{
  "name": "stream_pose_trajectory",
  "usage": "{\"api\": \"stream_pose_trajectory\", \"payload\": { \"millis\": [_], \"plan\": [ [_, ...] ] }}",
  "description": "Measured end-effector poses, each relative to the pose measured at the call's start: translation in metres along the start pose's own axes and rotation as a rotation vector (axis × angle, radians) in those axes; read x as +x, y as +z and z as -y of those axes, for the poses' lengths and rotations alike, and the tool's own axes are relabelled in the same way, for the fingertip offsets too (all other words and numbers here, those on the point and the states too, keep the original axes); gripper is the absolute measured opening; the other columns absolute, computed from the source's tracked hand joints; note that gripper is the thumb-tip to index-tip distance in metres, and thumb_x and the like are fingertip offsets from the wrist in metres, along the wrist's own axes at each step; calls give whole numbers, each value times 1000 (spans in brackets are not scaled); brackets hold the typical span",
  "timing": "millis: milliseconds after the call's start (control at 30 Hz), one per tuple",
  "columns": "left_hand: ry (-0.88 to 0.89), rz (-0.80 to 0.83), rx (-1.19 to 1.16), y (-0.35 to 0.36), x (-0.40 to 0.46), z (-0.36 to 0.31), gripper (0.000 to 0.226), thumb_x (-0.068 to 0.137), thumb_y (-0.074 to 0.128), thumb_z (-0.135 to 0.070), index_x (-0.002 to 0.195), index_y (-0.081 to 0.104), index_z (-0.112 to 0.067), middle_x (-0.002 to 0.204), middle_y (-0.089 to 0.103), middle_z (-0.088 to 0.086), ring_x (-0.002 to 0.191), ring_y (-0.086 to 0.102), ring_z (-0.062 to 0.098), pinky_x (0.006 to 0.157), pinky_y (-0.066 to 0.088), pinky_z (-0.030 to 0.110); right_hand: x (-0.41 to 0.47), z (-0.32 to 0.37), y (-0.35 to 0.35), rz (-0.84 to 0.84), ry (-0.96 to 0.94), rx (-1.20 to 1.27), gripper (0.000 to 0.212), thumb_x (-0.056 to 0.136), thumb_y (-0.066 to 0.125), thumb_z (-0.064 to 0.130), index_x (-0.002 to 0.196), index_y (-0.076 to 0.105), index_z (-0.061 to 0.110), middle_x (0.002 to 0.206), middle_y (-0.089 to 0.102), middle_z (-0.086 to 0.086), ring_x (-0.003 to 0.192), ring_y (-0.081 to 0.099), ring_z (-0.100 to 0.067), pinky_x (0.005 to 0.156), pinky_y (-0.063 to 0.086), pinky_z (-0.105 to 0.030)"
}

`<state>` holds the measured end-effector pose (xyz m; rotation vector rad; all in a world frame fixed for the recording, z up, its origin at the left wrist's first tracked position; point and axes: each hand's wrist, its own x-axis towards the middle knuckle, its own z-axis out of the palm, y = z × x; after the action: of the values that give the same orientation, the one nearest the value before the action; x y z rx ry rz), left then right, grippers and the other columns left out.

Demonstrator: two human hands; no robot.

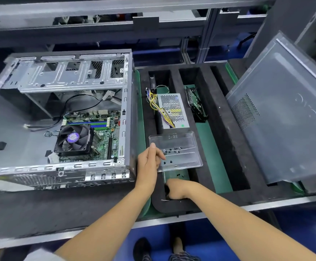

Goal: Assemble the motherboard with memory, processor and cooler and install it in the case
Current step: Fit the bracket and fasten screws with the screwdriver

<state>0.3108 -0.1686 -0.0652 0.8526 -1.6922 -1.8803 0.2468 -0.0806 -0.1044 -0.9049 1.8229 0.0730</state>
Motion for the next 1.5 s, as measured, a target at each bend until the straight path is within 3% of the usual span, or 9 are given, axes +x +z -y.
{"api": "stream_pose_trajectory", "payload": {
  "millis": [300,433,700,933,1033,1100,1233,1367,1500],
  "plan": [
    [-6,16,6,-1,1,1,50,104,35,-28,62,55,-10,48,25,-4,44,22,7,44,23,16,-2,7,-2,81,70,-2,37,94,34,4,129,45,-1,106,53,-13,70,45,-19,52,32,-25],
    [-7,20,11,-2,2,2,50,104,35,-29,62,55,-11,48,25,-4,43,22,7,44,22,16,-1,4,1,79,69,6,36,99,32,6,131,45,-3,130,52,-20,98,52,-27,80,45,-35],
    [-14,17,-6,-2,1,2,50,104,34,-29,62,55,-10,48,24,-4,43,20,8,43,20,18,6,-7,-1,26,56,156,42,101,37,21,139,42,8,143,43,-11,127,43,-27,105,35,-33],
    [-15,11,-9,-1,2,1,50,104,35,-28,62,54,-9,48,25,-3,43,21,8,43,21,17,11,-10,-1,18,30,146,43,103,29,25,134,46,0,137,50,-17,123,48,-28,98,36,-30],
    [-19,7,-12,-1,2,1,50,104,35,-28,62,55,-10,48,25,-3,43,21,8,43,21,17,10,-13,1,12,28,216,39,101,33,29,113,62,5,118,64,-13,99,59,-24,86,41,-28],
    [-22,7,-16,-1,2,1,50,104,35,-28,61,55,-10,47,24,-4,43,20,8,43,21,17,9,-14,-1,-62,96,386,32,99,39,33,94,61,11,94,66,-6,68,53,-14,65,40,-25],
    [-26,3,-37,-1,2,0,51,104,35,-28,61,55,-10,48,24,-1,43,20,8,43,20,17,7,-16,-6,-137,207,1132,33,100,41,31,69,44,18,58,44,4,41,31,-4,35,18,-14],
    [-17,5,-39,-1,1,0,50,104,34,-27,62,54,-8,47,25,-3,42,21,8,43,20,18,-4,-15,-5,21,134,1564,34,102,36,21,69,42,17,52,41,4,35,30,-3,33,16,-12],
    [-19,4,-40,-1,1,-2,50,104,34,-28,64,54,-6,48,25,-1,43,21,9,43,21,17,-15,-10,-6,1,86,1662,27,100,39,14,77,51,9,62,45,-1,50,38,-8,37,27,-15]
  ]
}}
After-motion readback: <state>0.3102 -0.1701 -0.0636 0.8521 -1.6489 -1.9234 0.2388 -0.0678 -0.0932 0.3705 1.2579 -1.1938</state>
